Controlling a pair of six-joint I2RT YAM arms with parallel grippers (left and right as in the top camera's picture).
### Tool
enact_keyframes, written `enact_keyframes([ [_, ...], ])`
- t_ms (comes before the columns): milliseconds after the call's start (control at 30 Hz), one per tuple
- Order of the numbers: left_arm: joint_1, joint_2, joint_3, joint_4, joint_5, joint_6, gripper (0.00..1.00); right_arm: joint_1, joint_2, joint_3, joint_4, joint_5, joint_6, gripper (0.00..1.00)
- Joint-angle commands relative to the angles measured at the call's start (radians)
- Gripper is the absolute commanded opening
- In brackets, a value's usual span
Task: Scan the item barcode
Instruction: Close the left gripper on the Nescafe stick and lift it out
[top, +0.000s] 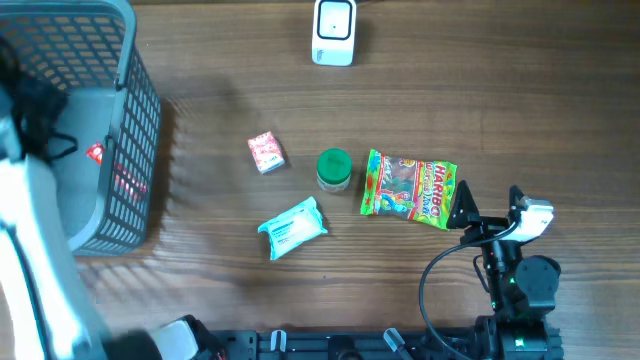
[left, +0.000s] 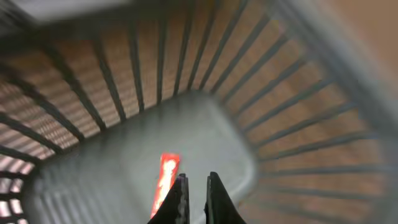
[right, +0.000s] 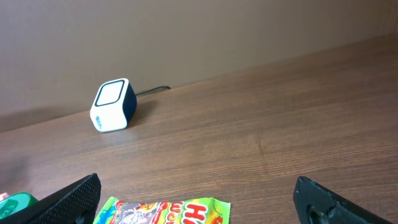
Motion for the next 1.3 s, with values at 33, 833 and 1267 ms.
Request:
enact_keyframes([
  [33,-0.038,-0.183,-0.003,-0.051,0.005,-0.006,0.04,0.004,0.000,-0.001,0.005,-0.005,-0.016,1.00],
  [833,0.010,0.555,-0.006,-0.126,0.000,0.026,1.00,0.004,0.000,-0.001,0.005,-0.005,-0.017,0.99],
  [1267,0.008,0.653,-0.109,-0.069,0.119,0.142,0.69,0.004,0.000,-0.001,0.005,-0.005,-0.017,1.00],
])
